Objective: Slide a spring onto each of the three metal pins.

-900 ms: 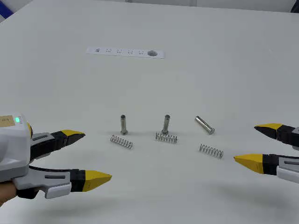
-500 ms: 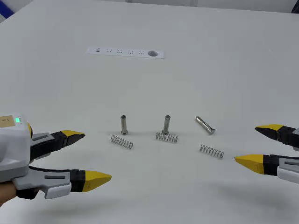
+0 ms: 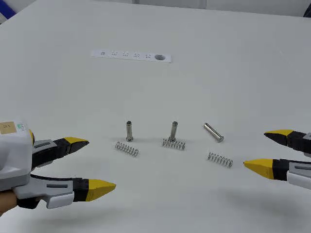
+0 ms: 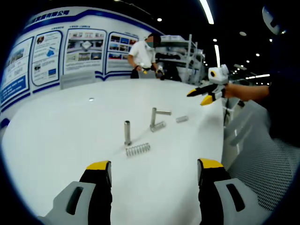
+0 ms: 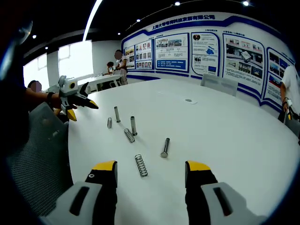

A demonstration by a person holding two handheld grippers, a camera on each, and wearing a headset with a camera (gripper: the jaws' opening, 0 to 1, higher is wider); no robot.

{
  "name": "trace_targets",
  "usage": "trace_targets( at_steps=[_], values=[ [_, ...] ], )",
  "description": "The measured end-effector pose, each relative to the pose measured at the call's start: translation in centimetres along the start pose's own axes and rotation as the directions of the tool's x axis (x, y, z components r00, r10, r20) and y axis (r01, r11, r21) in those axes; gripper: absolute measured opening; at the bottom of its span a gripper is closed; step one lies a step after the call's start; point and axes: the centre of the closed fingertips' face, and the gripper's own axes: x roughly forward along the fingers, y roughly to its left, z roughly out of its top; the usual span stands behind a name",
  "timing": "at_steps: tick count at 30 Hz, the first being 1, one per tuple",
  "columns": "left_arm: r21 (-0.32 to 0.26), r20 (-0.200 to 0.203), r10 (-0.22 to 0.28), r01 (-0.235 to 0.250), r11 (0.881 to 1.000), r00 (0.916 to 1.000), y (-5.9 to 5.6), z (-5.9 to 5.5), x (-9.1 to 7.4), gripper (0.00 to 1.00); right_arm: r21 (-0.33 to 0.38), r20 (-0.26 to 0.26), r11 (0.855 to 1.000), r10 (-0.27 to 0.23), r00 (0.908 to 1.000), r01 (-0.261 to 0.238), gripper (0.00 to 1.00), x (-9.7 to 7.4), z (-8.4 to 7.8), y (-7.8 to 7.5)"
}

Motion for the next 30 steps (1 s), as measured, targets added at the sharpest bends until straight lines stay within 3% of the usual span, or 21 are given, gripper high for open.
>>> trace_targets(
  at_steps=[22,30],
  values=[
    [-0.001,0.013,0.013,-0.013,1.0,0.9998,-0.3,0.1,-0.3,0.75,-0.065,-0.076,0.998,-0.003,0.9971,-0.002,0.51,3.0,1.8,-1.4],
    [-0.003,0.013,0.012,-0.012,1.0,0.9998,-0.4,0.1,-0.2,0.75,-0.079,-0.113,0.997,-0.011,0.9935,0.002,0.45,5.0,2.6,-1.8]
  ],
)
